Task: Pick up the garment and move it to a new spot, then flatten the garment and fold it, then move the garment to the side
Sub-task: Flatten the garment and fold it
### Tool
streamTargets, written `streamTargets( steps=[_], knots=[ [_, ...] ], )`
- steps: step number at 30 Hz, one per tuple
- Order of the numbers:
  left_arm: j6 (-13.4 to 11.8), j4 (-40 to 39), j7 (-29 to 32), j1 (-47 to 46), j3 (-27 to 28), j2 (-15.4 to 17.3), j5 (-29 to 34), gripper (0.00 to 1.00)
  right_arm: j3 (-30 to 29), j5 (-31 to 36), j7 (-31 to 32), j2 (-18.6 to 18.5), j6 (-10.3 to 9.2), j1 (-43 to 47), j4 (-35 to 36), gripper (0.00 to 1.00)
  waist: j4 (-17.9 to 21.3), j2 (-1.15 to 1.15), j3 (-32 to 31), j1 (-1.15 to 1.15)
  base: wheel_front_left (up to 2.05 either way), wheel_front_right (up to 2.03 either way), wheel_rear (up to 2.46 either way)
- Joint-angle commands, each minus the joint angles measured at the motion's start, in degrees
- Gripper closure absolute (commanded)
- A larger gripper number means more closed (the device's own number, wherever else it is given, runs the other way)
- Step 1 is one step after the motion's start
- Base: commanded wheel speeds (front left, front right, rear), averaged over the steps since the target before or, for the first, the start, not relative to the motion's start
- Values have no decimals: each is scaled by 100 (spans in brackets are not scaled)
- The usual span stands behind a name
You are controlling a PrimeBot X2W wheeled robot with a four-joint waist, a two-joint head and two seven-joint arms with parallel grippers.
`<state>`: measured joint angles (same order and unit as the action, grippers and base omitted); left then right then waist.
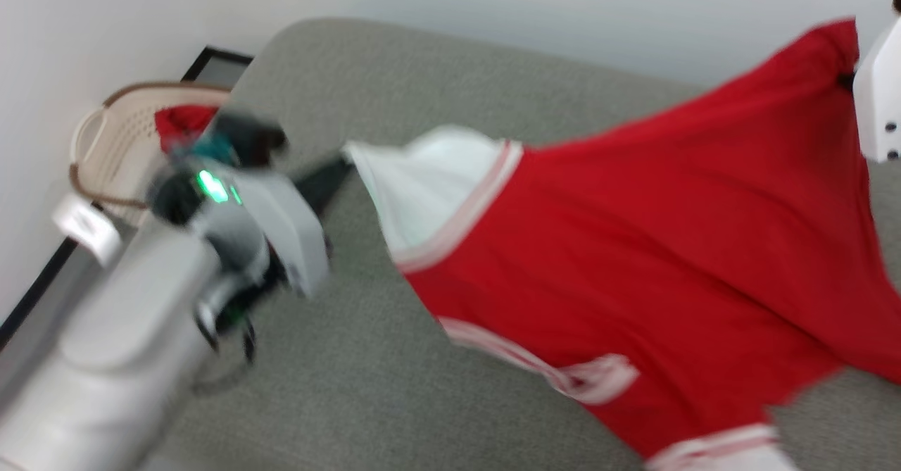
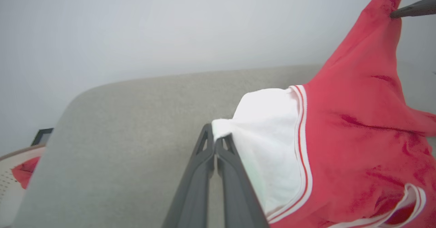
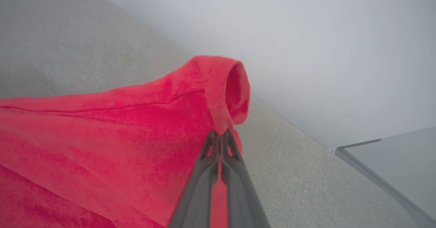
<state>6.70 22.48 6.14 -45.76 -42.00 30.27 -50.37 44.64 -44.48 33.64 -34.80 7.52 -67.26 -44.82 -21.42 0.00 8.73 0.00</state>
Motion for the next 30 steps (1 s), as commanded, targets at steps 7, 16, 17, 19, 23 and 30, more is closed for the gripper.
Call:
streamTargets(
  steps=[7,16,17,19,23,30],
  knots=[
    [-64,468,629,-1398,265,86,-19,100,-288,527,-932,413,-7,-427,-334,100,555,0,-604,0,0,0,0],
    [-33,1526,572,-2821,364,-206,217,100,-770,1187,-1741,898,-6,-994,-853,100,942,0,-814,0,0,0,0],
    [-20,1653,534,-2973,334,-226,306,100,-830,1250,-1820,948,-7,-1049,-923,100,981,0,-835,0,0,0,0],
    [-13,1905,427,-3262,374,-320,289,100,-946,1355,-1948,1079,-6,-1157,-1039,100,1058,0,-872,0,0,0,0],
    [23,2382,318,-3736,349,-422,375,100,-1107,1544,-2116,1263,-6,-1309,-1212,100,1200,0,-897,0,0,0,0],
    [61,3008,102,-4269,264,-544,418,100,-1267,1618,-2151,1390,-6,-1405,-1289,100,1361,0,-786,0,0,0,0]
  ],
)
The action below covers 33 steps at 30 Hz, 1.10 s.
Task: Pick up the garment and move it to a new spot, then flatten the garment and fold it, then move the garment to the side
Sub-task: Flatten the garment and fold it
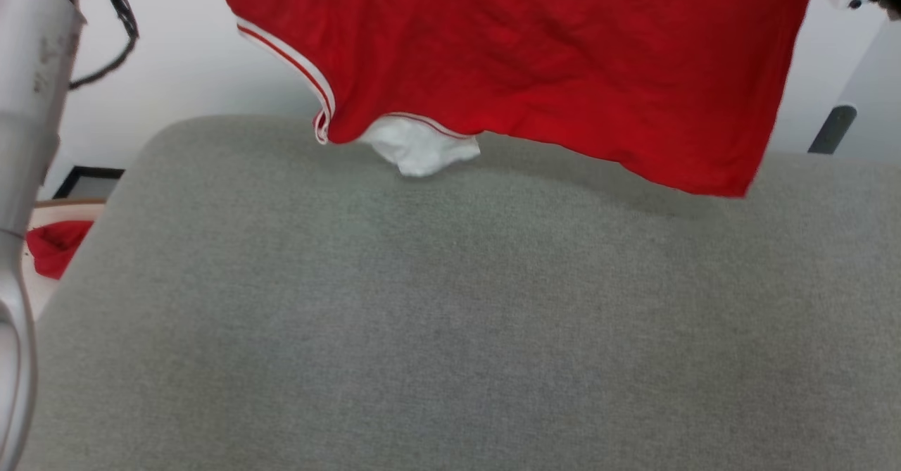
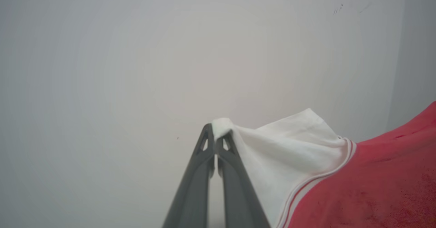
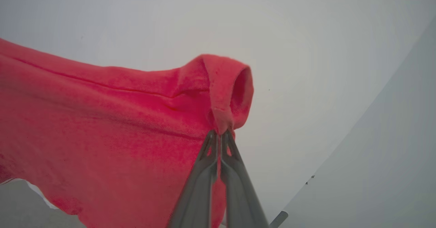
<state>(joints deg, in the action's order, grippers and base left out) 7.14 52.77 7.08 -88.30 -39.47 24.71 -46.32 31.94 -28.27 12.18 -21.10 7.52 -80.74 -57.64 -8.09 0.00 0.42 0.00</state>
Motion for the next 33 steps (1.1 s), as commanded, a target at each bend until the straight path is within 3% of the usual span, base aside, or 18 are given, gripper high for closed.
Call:
streamTargets(
  steps=[1,7,15,20,25,33],
  knots=[
    [25,34,-37,-79,-7,17,34,100,-17,3,9,8,-7,-82,4,100,48,0,108,0,0,0,0],
    [31,168,-326,-442,-99,99,41,100,-164,150,76,-68,-7,-378,125,100,162,0,759,0,0,0,0],
    [24,273,-788,-1258,-186,452,245,100,-585,775,-141,141,-7,-1074,178,100,494,0,2298,0,0,0,0],
    [-169,413,-1385,-2011,-125,441,478,100,-1054,1631,-943,427,-7,-1537,20,100,760,0,3134,0,0,0,0],
    [-327,514,-1897,-2807,41,211,514,100,-1827,2811,-1932,649,-7,-1993,-25,100,862,0,3877,0,0,0,0],
    [-217,296,-2223,-3139,471,-60,520,100,-3098,4612,-2584,944,-6,-2025,418,100,628,0,4905,0,0,0,0]
  ],
)
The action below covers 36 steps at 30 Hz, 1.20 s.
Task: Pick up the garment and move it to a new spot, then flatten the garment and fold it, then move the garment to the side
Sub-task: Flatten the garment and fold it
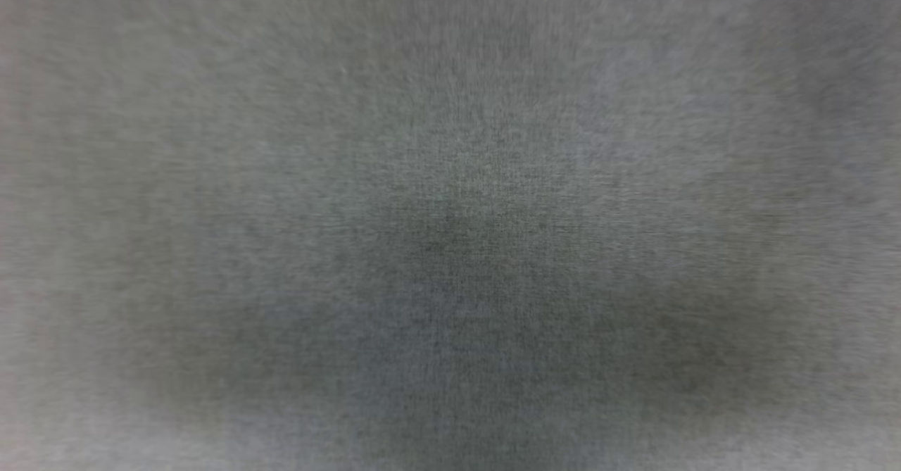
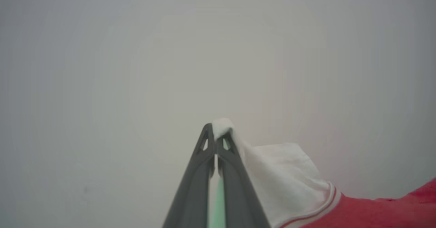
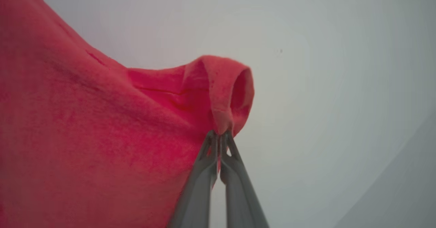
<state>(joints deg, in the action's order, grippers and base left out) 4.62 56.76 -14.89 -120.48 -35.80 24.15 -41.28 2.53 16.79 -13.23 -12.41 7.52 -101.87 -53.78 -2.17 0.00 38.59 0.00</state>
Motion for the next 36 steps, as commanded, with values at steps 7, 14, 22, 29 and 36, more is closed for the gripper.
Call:
streamTargets(
  steps=[7,14,22,29,36],
  knots=[
    [102,-591,-34,943,755,-94,265,100,-832,902,-144,381,-6,441,-26,100,-230,0,1269,0,0,0,0],
    [243,-412,-34,1630,840,-282,466,100,-876,1119,-187,410,-7,522,-434,100,-498,0,683,0,0,0,0],
    [284,-351,130,2700,203,-449,10,100,-630,594,-197,284,-6,1095,-1250,100,-781,0,-478,0,0,0,0],
    [286,-894,410,3947,-493,-125,-393,100,-58,-252,-199,249,-6,1902,-1843,100,-872,0,-1449,0,0,0,0],
    [257,-1819,641,5775,-768,444,-889,100,838,-1443,-200,90,-6,3280,-1990,100,-908,0,-2399,0,0,0,0]
  ],
)
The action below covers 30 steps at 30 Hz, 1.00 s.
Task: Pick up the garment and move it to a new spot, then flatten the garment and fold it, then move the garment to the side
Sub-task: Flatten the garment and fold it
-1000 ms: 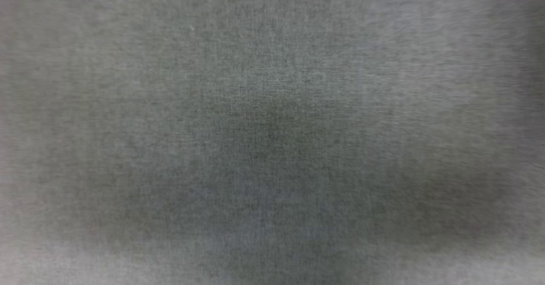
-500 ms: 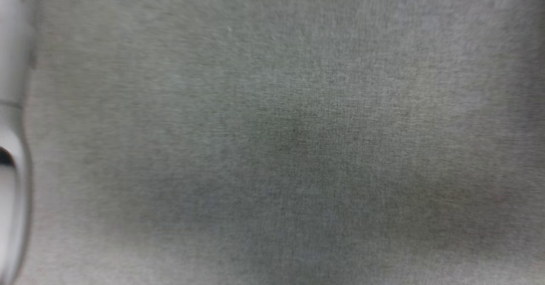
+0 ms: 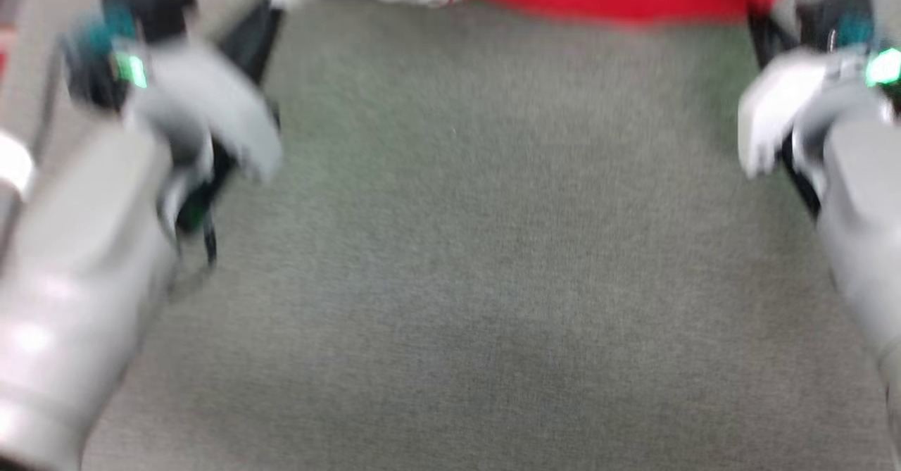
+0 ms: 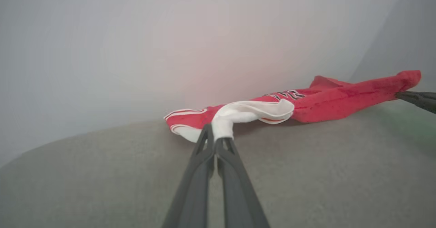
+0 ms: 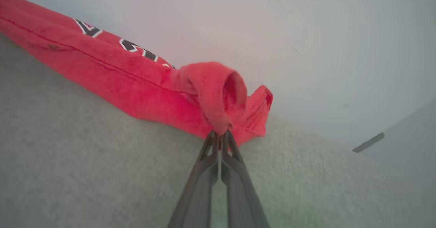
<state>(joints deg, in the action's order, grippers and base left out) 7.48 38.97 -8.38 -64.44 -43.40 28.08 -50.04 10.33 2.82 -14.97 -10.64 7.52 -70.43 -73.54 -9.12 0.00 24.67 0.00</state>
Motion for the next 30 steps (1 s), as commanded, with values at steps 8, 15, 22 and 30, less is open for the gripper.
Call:
streamTargets(
  steps=[8,15,22,30],
  knots=[
    [-942,-2152,285,2599,-122,873,-495,100,1344,-1652,188,-584,-6,1844,588,100,-300,0,-1589,0,0,0,0],
    [-1914,-3780,212,4337,-165,1444,-790,100,2231,-3646,1132,-1993,-7,3785,2950,100,-374,0,-1730,0,0,0,0],
    [-2719,-4663,145,5546,-184,1774,-1075,100,1796,-4601,1830,-3050,-7,5793,4954,100,-458,0,-1760,0,0,0,0],
    [-3198,-5091,55,6343,-170,1870,-1389,100,949,-4582,2349,-3039,-7,7265,6147,100,-439,0,-1666,0,0,0,0]
  ],
)
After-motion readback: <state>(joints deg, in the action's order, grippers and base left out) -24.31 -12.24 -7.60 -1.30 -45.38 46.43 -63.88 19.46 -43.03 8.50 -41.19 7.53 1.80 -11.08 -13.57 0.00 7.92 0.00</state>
